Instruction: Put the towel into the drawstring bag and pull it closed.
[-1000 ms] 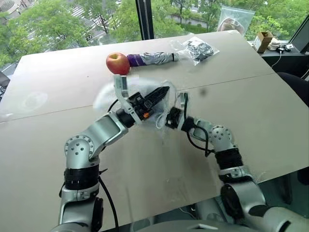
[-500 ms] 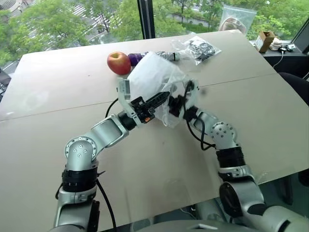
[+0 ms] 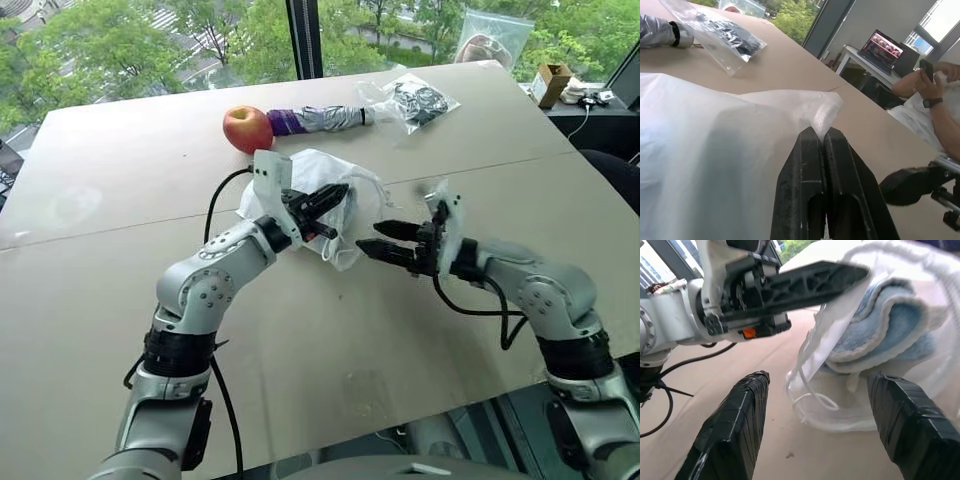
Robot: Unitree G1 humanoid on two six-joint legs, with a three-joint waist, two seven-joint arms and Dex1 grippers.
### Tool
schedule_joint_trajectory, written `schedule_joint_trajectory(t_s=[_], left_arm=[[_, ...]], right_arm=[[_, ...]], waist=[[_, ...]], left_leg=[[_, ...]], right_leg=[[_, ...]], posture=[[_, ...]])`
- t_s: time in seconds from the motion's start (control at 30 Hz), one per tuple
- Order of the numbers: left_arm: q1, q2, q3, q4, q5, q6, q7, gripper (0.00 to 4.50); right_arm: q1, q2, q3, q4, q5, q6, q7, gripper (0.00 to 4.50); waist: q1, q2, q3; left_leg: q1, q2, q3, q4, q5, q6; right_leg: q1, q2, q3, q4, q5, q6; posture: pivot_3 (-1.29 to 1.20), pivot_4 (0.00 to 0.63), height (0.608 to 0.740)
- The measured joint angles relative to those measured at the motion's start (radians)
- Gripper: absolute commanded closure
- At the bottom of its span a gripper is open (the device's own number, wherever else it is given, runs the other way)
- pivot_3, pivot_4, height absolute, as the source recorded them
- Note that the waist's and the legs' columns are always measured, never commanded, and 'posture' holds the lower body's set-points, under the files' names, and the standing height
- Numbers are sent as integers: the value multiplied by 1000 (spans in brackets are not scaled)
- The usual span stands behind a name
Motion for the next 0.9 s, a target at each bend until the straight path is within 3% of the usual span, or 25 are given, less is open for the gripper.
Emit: schedule_joint_trajectory(t_s=[0.1, 0.23, 0.37, 0.5, 0.6, 0.67, 0.73, 0.77, 0.8, 0.9], left_arm=[[2, -7, 1, -4, 14, 12, -5, 4500], [12, -15, 8, -9, 16, 31, -14, 4500], [12, -23, 10, -9, 29, 52, -31, 4500], [12, -29, 17, -9, 34, 64, -35, 4500], [11, -33, 30, -9, 34, 76, -41, 4500], [11, -34, 38, -9, 35, 83, -42, 4500], [11, -36, 38, -9, 36, 87, -42, 4500], [11, -37, 38, -9, 36, 90, -42, 4500], [11, -38, 38, -9, 36, 93, -42, 4500], [11, -38, 39, -9, 37, 97, -43, 4500]], right_arm=[[-1, -15, -19, 25, -62, -58, -12, 1160], [-20, -43, 22, 165, -262, -195, -45, 1160], [-79, 43, 88, 297, -396, -304, -66, 1160], [-110, 82, 94, 345, -434, -352, -62, 1160], [-117, 102, 94, 375, -451, -375, -54, 1976], [-117, 106, 93, 393, -460, -378, -45, 3075], [-117, 106, 92, 397, -462, -378, -42, 3700], [-117, 106, 88, 400, -463, -378, -39, 4233], [-116, 106, 81, 401, -464, -378, -37, 4448], [-111, 99, 63, 398, -460, -377, -23, 4448]], waist=[[1, 0, 0], [0, 0, 0], [-6, 0, 0], [2, 0, 0], [5, 0, 0], [6, 0, 0], [5, 0, 0], [5, 0, 0], [5, 0, 0], [5, 0, 0]], left_leg=[[1, 0, 0, 1, 0, 0], [2, 0, 1, 2, 0, 0], [4, 1, 2, 1, 1, -1], [2, 0, 2, 1, 3, -5], [2, 0, 2, 1, 3, -5], [2, 0, 1, 1, 3, -5], [2, 0, 1, 1, 3, -5], [3, 0, 1, 1, 3, -5], [3, 0, 1, 1, 3, -5], [3, 0, 1, 1, 2, -4]], right_leg=[[0, 0, 0, 2, 0, 0], [0, 0, 1, 4, 0, 0], [0, 1, 2, 5, 0, 0], [0, 0, 2, 4, 0, 0], [0, -1, 2, 3, 0, 0], [0, -1, 2, 4, 0, 0], [0, 0, 2, 4, 0, 0], [0, 0, 2, 4, 0, 0], [0, 0, 2, 5, 0, 0], [0, 0, 2, 5, 0, 0]], posture=[[0, 150, 740], [0, 150, 740], [0, 150, 740], [0, 150, 740], [0, 150, 740], [0, 150, 740], [0, 150, 740], [0, 150, 740], [0, 150, 740], [0, 150, 740]])
